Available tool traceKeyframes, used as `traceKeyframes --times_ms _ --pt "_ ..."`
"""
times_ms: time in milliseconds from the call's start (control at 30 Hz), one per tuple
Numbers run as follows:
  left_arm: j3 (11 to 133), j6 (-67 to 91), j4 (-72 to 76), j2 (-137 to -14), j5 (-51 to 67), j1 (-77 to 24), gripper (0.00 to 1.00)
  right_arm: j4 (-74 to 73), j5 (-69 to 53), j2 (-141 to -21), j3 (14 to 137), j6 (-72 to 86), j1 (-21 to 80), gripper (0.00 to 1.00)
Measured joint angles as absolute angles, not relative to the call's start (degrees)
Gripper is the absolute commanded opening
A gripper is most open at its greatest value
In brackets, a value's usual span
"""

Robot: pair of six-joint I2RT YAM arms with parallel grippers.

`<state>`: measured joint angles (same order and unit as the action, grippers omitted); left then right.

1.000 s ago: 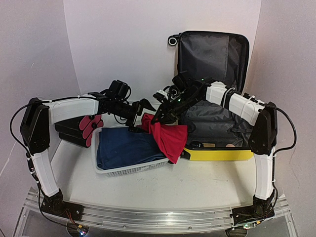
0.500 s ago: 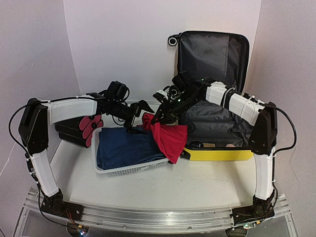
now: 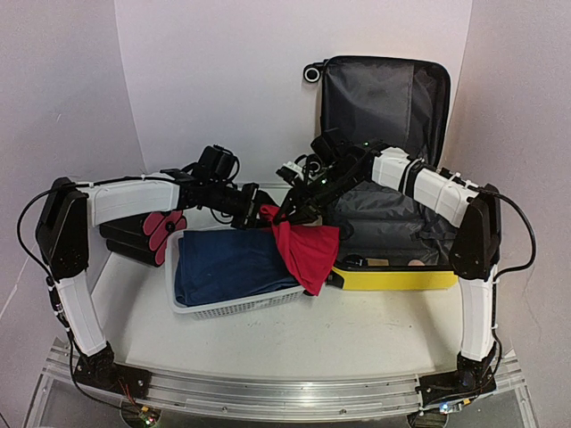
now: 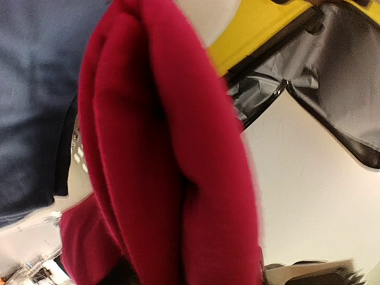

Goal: Open, take out, and arrange the luggage

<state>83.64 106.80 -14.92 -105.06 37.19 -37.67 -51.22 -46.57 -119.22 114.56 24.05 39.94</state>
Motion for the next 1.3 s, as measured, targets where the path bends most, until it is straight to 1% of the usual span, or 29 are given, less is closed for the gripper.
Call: traceKeyframes --times_ms 100,133,167,233,267,300,333,400,467,533,633,800,933,1300 --pt "83.6 103.5 -14.9 -105.1 36.8 -37.4 0.17 -51.2 -46.1 -119.2 114.6 23.7 39.9 0.0" --pt "83.6 102.0 -14.9 -105.1 36.8 -37.3 0.11 -51.2 -46.0 -119.2 114.6 23.6 39.9 0.01" --pt "83.6 100.4 -14.9 -105.1 36.8 -37.1 0.06 -51.2 -46.0 -119.2 114.6 23.5 39.9 0.05" --pt "83.6 97.2 -14.9 -105.0 36.9 -36.9 0.01 -51.3 -46.0 -119.2 114.6 23.2 39.9 0.18" --pt "83.6 96.2 -14.9 -105.0 37.0 -36.9 0.0 -51.3 -45.9 -119.2 114.6 23.1 39.9 0.27" --pt "83.6 94.4 -15.0 -105.0 37.0 -36.8 0.0 -51.3 -45.8 -119.1 114.3 22.9 39.9 0.38" --pt "83.6 92.5 -15.0 -104.9 37.0 -36.8 0.0 -51.3 -45.7 -118.9 113.7 22.9 39.9 0.46" --pt "83.6 88.8 -15.3 -104.6 36.9 -36.4 0.0 -51.9 -45.2 -118.3 112.4 23.4 39.9 0.6" --pt "83.6 84.6 -16.5 -103.9 36.6 -36.0 0.0 -52.4 -44.2 -117.4 111.1 23.8 39.9 0.68" --pt "83.6 79.9 -18.1 -102.9 35.7 -35.7 0.0 -52.8 -43.2 -116.2 110.1 24.8 39.6 0.71" --pt "83.6 73.4 -20.7 -101.1 34.5 -35.6 0.0 -53.3 -42.7 -113.6 108.5 26.7 38.3 0.73" --pt "83.3 65.6 -24.1 -97.6 32.3 -35.6 0.0 -53.5 -42.6 -108.2 105.7 29.1 32.3 0.73" --pt "79.7 62.1 -24.7 -94.0 30.9 -35.5 0.0 -54.1 -42.6 -106.2 104.5 29.6 28.2 0.73" --pt "70.5 56.2 -27.7 -89.1 25.1 -35.2 0.0 -57.1 -42.6 -106.3 104.3 29.3 28.9 0.72"
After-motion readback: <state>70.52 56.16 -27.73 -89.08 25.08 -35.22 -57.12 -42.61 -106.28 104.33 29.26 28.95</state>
